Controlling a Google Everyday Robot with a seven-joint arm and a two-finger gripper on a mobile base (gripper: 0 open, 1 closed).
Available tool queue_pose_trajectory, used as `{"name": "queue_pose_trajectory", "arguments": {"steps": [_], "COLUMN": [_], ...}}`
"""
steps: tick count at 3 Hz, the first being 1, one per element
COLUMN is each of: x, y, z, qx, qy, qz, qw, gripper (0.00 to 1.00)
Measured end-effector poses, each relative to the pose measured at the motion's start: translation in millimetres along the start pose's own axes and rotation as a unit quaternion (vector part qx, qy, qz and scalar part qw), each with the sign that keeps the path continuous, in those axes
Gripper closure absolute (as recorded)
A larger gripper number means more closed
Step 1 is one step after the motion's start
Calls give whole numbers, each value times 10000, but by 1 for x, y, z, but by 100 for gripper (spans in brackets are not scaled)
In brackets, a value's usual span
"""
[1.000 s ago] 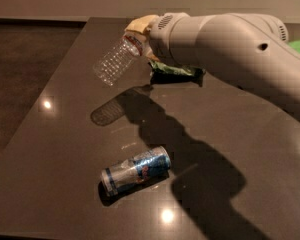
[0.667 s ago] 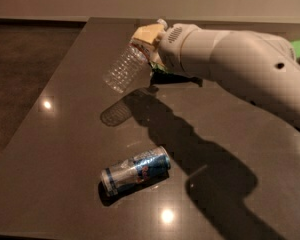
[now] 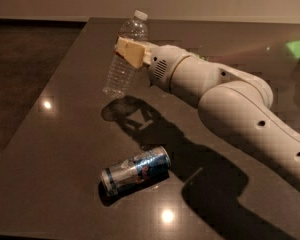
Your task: Place water bottle upright
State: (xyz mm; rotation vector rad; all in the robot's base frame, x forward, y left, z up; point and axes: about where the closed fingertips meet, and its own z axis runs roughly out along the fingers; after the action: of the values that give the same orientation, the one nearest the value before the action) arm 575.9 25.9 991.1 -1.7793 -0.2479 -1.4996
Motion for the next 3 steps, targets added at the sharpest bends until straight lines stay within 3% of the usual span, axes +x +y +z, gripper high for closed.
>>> {"name": "queue_pose_trajectory", "arguments": {"steps": [1, 3], "x": [-4, -25], "y": [-15, -22], "z": [0, -7], "qx": [252, 455], "qy": [80, 71], "qz": [-714, -1598], "qw": [9971, 9861], "gripper": [100, 100]}}
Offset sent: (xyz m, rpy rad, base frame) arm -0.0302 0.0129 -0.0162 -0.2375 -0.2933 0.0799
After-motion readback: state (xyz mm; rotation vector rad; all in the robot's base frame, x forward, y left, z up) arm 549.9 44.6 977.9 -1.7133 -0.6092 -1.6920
